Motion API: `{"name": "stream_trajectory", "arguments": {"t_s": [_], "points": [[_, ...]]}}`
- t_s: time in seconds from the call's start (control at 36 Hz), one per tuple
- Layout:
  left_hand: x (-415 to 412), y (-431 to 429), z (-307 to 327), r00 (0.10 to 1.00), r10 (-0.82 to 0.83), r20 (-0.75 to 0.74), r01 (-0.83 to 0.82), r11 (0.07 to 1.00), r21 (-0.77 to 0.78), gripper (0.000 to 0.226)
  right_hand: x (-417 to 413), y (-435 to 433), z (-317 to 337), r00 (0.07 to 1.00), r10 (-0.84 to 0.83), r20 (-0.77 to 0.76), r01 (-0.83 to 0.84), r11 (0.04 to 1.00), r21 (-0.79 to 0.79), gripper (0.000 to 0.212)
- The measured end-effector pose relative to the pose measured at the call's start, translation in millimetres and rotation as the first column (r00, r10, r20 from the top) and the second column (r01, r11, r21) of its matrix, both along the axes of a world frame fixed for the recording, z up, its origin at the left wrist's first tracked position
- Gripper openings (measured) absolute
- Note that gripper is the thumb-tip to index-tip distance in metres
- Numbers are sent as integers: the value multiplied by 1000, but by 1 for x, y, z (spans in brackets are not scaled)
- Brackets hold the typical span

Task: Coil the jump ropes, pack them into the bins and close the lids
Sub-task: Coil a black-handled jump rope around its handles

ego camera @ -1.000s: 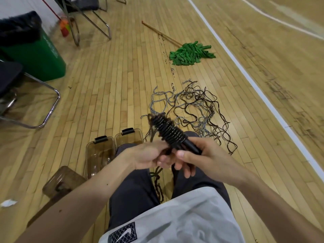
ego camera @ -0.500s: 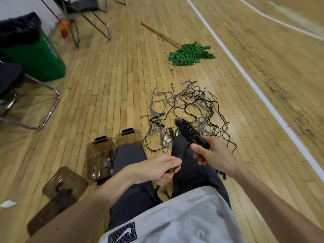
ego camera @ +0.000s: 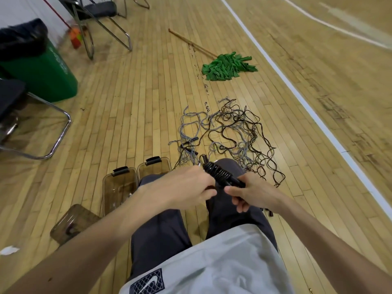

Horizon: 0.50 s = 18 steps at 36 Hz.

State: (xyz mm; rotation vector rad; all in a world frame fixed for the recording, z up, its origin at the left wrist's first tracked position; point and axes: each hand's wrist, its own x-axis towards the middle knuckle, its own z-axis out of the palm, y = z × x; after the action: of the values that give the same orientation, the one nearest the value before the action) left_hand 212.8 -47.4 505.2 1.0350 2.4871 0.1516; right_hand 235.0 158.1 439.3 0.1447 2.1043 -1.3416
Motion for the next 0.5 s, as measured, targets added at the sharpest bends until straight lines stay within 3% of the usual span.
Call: {"name": "stream_trajectory", "arguments": {"t_s": [0.14, 0.28, 0.5], "points": [[-16, 3, 20, 995, -96, -4, 96, 993, -62, 32, 5, -7, 13, 983, 167, 79, -168, 986, 12, 23], [-27, 6, 27, 995, -93, 29, 90, 993, 77, 29, 9, -16, 31, 949, 316, -19, -313, 944, 102, 33], [-43, 12, 24, 966, -79, 247, 23, 975, 220, 18, 19, -31, 50, 854, 516, -62, -498, 846, 191, 35]]}}
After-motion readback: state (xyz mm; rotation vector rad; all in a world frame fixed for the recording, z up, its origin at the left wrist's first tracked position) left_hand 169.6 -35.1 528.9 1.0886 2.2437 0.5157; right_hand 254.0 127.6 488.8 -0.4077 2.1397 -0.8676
